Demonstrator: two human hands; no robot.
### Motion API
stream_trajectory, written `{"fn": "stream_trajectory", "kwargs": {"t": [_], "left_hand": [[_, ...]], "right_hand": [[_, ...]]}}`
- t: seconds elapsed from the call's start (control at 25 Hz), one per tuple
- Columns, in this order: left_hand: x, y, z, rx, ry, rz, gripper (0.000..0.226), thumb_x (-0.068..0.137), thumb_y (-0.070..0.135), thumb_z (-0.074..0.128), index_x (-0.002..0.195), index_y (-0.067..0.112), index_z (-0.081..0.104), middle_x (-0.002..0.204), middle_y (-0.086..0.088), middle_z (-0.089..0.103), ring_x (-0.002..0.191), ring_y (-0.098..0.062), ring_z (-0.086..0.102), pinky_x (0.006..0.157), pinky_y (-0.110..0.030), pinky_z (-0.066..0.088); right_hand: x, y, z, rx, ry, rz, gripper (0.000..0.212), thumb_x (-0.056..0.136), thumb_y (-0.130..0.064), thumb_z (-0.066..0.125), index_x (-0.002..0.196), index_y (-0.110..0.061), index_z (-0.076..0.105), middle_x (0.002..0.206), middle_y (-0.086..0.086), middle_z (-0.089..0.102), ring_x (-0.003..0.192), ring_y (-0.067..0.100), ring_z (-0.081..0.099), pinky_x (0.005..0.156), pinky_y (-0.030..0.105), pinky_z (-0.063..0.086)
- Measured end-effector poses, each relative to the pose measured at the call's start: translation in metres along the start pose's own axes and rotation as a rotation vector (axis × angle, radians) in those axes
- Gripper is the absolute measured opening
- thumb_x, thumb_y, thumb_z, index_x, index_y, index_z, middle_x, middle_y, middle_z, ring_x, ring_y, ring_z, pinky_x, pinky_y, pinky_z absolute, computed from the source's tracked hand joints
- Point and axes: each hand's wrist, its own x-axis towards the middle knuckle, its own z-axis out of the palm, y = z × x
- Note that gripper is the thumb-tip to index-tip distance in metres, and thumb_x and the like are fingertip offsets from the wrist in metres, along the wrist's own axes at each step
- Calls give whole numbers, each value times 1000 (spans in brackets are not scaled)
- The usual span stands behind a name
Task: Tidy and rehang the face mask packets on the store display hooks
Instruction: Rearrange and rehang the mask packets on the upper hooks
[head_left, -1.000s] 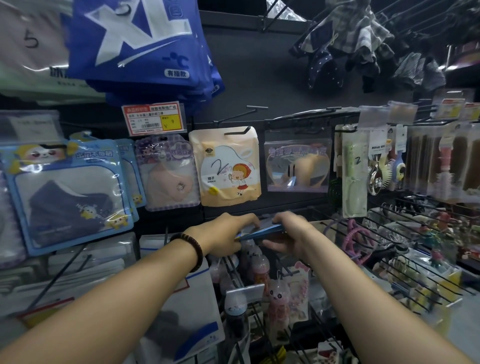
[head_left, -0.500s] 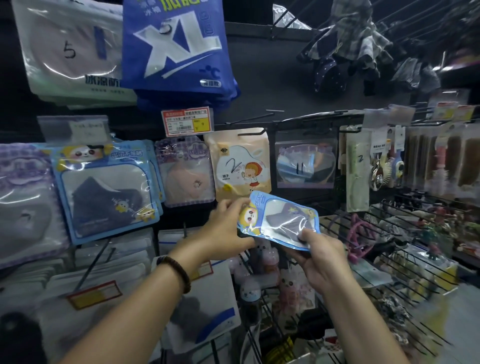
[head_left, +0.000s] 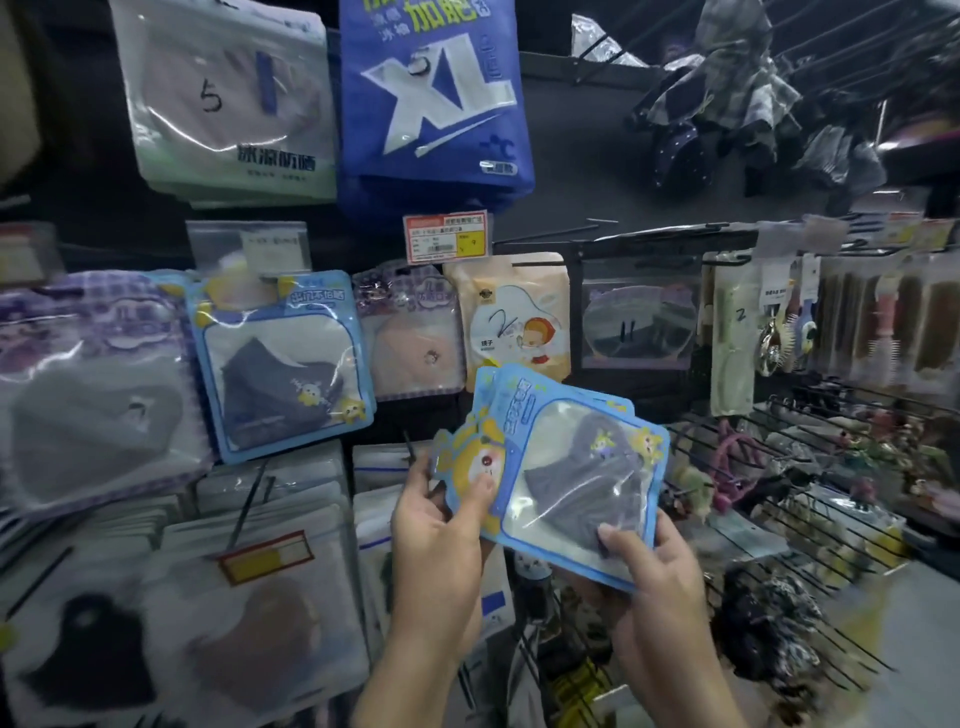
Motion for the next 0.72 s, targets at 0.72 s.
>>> {"fn": "stream_trajectory", "kwargs": {"t": [0.72], "left_hand": [[1, 17, -83, 107, 83, 152, 25, 95, 26, 76, 119, 22, 75, 124, -17, 78, 121, -41, 71, 113, -67, 47]], "right_hand": [[-32, 45, 53, -686, 71, -384, 89, 73, -52, 89, 149, -34, 46, 137, -8, 62, 124, 12, 64, 108, 46, 53]]}}
